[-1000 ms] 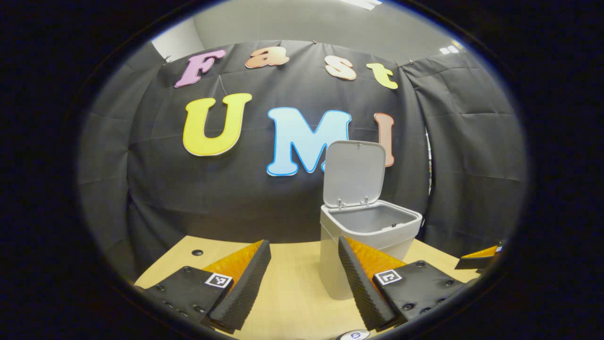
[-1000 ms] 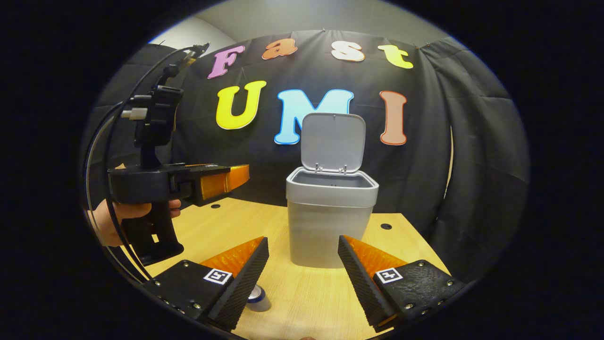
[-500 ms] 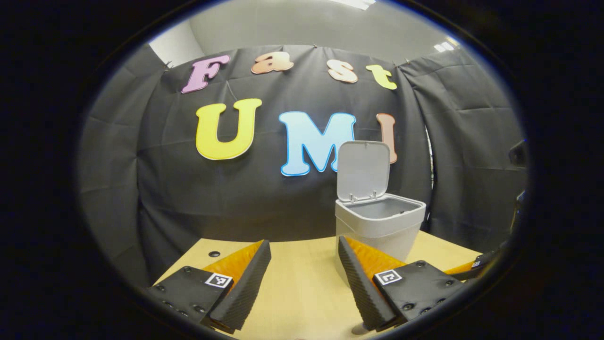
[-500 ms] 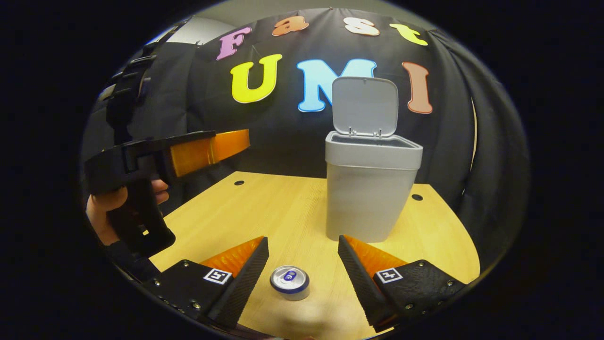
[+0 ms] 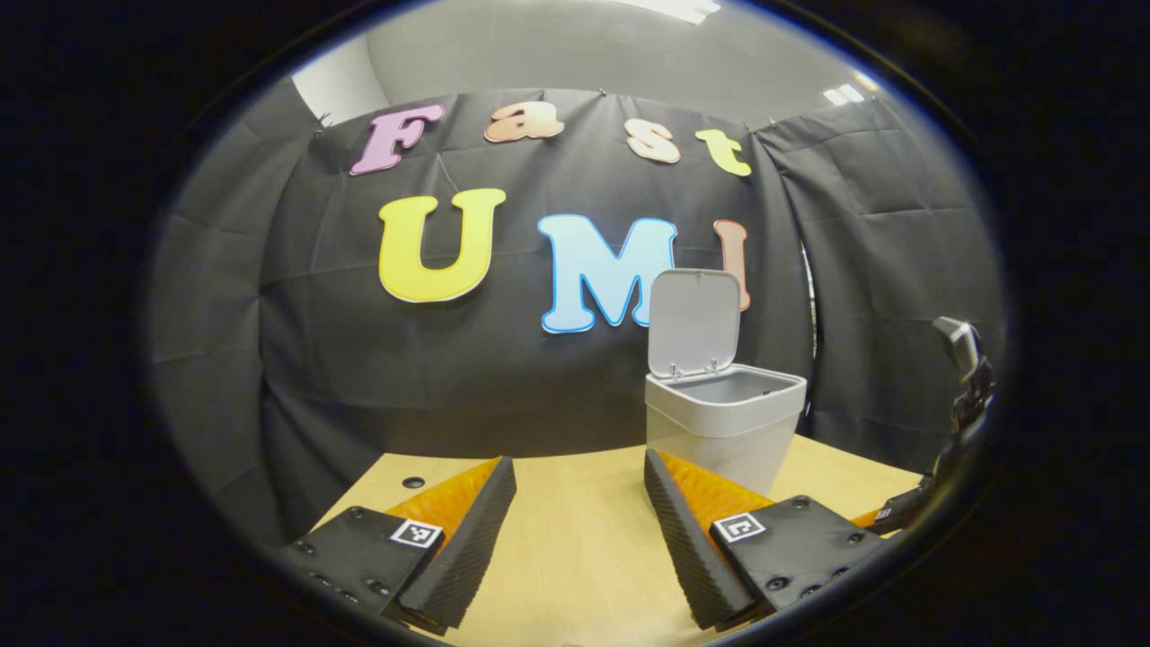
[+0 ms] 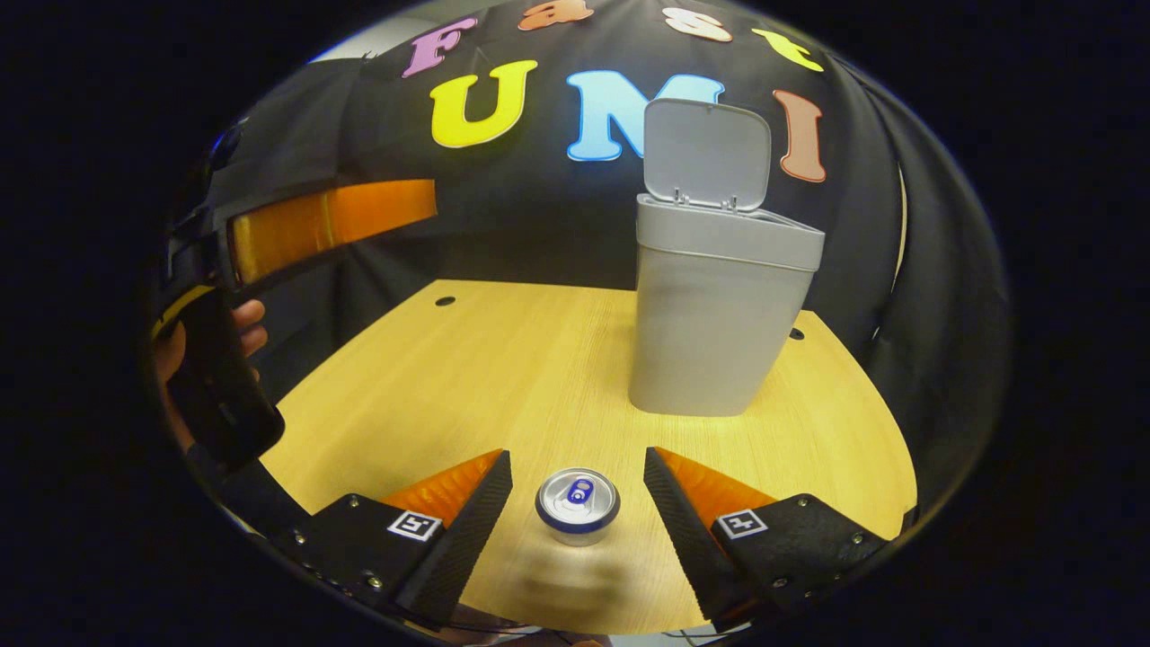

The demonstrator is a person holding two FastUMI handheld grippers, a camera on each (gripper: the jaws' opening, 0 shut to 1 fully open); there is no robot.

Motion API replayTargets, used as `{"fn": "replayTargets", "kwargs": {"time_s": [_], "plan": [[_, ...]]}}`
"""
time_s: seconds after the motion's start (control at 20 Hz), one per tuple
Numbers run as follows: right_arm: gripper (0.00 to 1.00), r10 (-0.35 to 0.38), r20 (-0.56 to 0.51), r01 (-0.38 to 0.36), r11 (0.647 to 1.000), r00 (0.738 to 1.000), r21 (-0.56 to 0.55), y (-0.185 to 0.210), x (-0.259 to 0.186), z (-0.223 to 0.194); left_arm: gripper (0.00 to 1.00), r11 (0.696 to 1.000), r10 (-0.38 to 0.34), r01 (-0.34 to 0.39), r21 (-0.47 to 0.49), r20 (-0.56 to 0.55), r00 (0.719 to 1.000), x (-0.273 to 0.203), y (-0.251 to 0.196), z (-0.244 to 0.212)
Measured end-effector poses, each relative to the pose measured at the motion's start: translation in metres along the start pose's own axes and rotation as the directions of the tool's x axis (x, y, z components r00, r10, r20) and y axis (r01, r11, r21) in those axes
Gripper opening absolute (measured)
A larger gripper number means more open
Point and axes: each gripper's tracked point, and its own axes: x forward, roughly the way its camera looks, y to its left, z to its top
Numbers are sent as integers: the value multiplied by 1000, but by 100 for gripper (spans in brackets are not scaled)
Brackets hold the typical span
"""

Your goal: Press the lid of the desktop garbage bin to open it, pick up the crumpled paper on the desktop and throw it into the bin, then pick up the pop can on the desktop and drop it into the bin, and finally close the garbage bin lid.

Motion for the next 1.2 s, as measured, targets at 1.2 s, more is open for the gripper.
{"fn": "replayTargets", "kwargs": {"time_s": [1.2], "plan": [[86, 132, -241, -169, 976, 961, -139, 5, 49, -66, 96, 991, 131, -133, -13, -99, 986, -40, -6, -42]]}}
